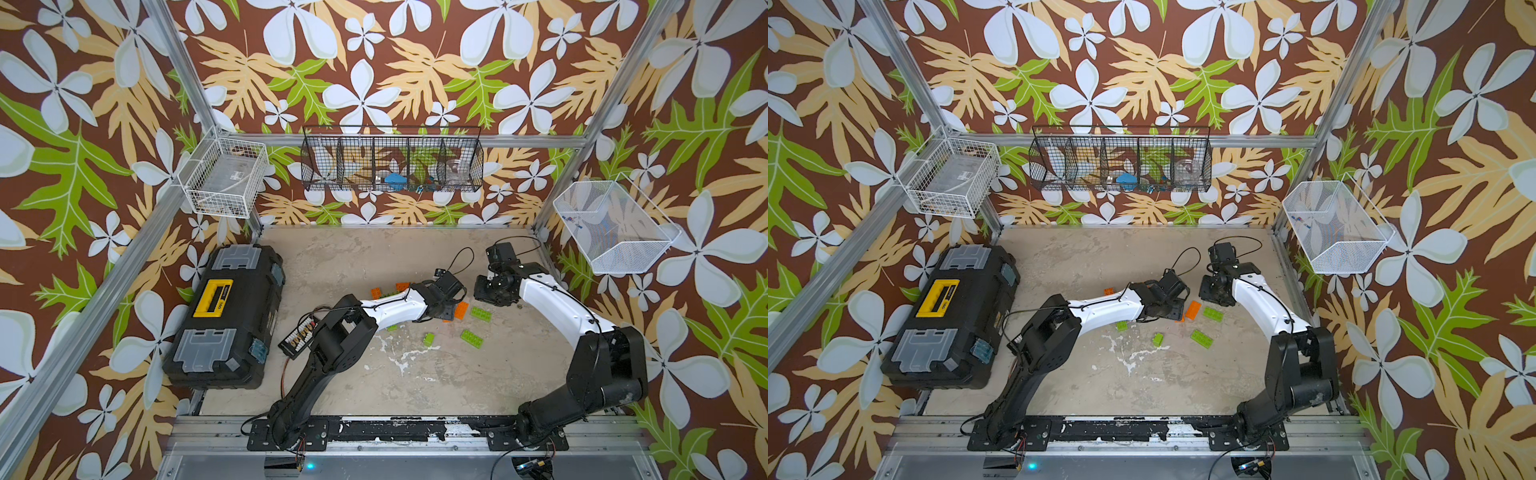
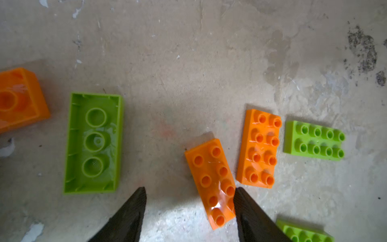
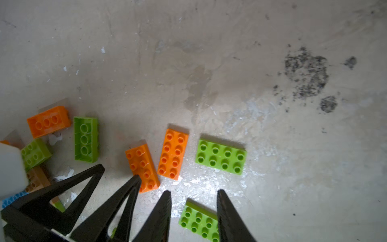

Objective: Assemble a small pinwheel with lego
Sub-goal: Move the lego brick at the center of the board.

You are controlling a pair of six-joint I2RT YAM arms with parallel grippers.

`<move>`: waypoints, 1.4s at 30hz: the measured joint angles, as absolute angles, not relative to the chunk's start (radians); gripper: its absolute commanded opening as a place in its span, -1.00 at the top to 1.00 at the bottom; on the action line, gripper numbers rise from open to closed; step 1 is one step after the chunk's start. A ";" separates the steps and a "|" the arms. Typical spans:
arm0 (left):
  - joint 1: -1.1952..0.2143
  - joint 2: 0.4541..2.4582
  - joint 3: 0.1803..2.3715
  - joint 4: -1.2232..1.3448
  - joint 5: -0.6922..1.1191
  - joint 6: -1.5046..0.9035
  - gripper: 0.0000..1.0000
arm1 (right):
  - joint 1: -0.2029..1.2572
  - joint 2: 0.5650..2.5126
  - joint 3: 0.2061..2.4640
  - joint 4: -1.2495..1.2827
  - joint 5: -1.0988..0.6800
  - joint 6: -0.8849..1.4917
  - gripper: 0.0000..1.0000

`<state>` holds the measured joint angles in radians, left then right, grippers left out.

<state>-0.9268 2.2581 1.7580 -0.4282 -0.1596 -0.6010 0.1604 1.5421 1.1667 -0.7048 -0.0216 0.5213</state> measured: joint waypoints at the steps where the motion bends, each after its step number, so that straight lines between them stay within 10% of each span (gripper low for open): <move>1: -0.927 2.267 1.772 -0.436 -0.159 -0.600 -0.38 | 0.154 1.536 1.163 -0.706 -0.017 0.523 0.24; 14: -0.942 2.366 1.898 -0.491 -0.165 -0.580 -0.10 | 0.143 1.501 1.140 -0.712 -0.015 0.522 0.24; 23: -0.970 2.354 1.868 -0.488 -0.204 -0.575 0.44 | 0.141 1.486 1.128 -0.720 -0.007 0.522 0.25; 42: -1.064 1.980 1.302 -0.419 -0.172 -0.657 0.46 | 0.141 1.475 1.121 -0.719 -0.046 0.519 0.25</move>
<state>-1.0641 1.9800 1.3022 -0.4194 -0.1722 -0.6567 0.1406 1.4746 1.1206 -0.7193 -0.0463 0.5186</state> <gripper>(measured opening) 0.328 0.375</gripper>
